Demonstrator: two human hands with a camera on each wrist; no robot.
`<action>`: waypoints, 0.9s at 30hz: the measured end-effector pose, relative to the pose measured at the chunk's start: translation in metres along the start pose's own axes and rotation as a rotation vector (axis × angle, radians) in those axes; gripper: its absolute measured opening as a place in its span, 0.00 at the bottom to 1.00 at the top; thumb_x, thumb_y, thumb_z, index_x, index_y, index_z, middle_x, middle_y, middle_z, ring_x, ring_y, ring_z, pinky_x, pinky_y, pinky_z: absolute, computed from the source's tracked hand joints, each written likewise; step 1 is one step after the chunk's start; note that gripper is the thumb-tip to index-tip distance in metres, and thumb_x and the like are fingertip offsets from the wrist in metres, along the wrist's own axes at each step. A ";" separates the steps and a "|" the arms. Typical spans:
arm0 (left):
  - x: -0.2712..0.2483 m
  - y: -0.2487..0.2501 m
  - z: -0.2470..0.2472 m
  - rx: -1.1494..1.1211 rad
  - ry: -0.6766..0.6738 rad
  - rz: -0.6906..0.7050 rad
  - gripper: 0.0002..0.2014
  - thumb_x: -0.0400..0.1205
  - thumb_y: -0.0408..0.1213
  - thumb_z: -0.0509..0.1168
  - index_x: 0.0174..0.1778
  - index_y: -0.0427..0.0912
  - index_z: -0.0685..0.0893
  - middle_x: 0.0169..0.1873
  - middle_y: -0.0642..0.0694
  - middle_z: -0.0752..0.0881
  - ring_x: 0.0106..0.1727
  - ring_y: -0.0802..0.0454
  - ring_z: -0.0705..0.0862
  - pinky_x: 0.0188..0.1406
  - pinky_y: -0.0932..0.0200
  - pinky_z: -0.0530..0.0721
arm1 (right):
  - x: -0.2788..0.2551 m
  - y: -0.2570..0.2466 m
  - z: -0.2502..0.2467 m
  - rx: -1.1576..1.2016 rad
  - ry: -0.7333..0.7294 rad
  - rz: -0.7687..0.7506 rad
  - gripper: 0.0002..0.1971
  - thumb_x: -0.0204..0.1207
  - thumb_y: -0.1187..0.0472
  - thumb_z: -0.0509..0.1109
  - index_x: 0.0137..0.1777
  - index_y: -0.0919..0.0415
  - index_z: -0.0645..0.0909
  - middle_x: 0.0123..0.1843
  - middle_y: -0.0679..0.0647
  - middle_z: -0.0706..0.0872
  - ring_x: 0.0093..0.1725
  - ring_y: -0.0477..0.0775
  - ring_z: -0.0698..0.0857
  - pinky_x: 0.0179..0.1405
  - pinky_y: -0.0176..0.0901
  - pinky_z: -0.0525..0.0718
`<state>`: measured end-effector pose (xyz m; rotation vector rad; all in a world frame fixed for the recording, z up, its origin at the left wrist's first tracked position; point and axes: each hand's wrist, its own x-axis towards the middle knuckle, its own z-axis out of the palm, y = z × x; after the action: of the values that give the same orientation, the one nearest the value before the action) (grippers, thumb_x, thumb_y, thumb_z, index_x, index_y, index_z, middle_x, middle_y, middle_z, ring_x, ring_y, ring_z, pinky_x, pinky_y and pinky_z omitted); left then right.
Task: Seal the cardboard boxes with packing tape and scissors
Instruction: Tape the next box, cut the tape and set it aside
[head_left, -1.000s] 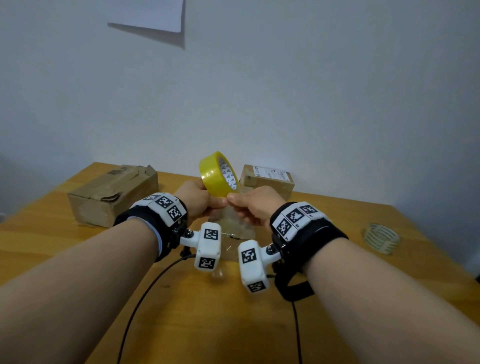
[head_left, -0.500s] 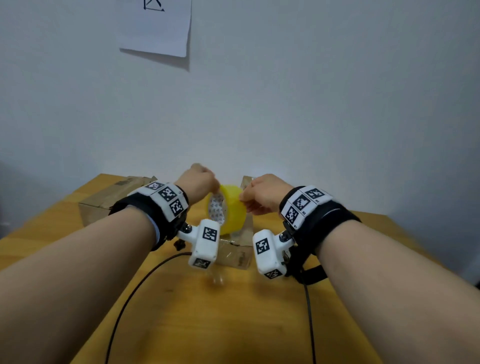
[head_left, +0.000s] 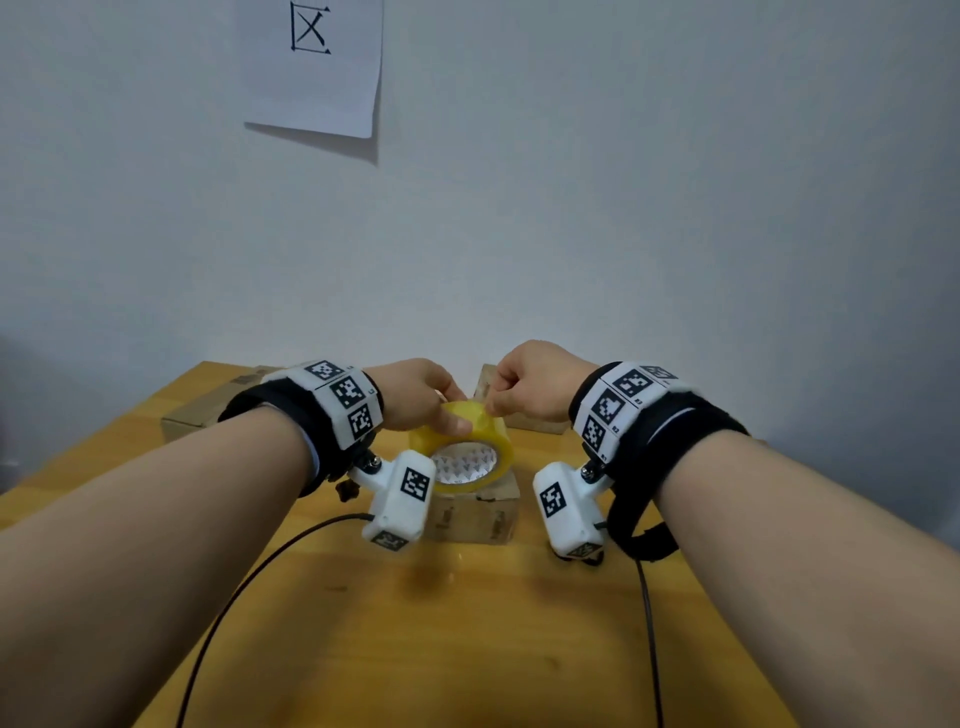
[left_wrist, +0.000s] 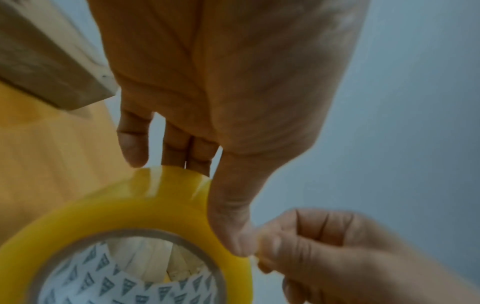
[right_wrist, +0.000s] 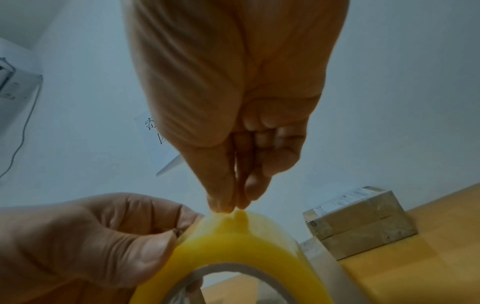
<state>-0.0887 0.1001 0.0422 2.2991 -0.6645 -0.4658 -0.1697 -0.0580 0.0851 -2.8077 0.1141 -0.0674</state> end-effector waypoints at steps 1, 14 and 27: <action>0.000 0.002 0.000 0.050 0.028 0.006 0.19 0.70 0.47 0.79 0.54 0.53 0.83 0.54 0.51 0.86 0.58 0.49 0.82 0.65 0.44 0.79 | -0.001 0.000 -0.001 0.008 -0.002 -0.019 0.10 0.76 0.58 0.77 0.34 0.54 0.82 0.30 0.43 0.80 0.31 0.41 0.77 0.30 0.35 0.74; 0.002 0.007 -0.009 0.205 0.156 0.008 0.24 0.70 0.49 0.79 0.59 0.46 0.82 0.50 0.48 0.85 0.53 0.47 0.82 0.52 0.53 0.80 | -0.002 -0.003 0.010 0.284 -0.051 -0.066 0.02 0.85 0.64 0.62 0.49 0.61 0.75 0.39 0.54 0.90 0.27 0.48 0.83 0.28 0.40 0.79; 0.008 -0.002 -0.010 0.080 0.146 0.025 0.20 0.67 0.48 0.81 0.48 0.50 0.81 0.48 0.49 0.84 0.52 0.46 0.81 0.52 0.53 0.79 | 0.006 0.002 0.006 0.429 -0.040 0.085 0.06 0.83 0.60 0.66 0.44 0.57 0.79 0.33 0.51 0.84 0.33 0.49 0.88 0.34 0.39 0.77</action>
<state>-0.0770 0.1015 0.0466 2.3707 -0.6492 -0.2611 -0.1637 -0.0589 0.0793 -2.3721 0.1855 -0.0126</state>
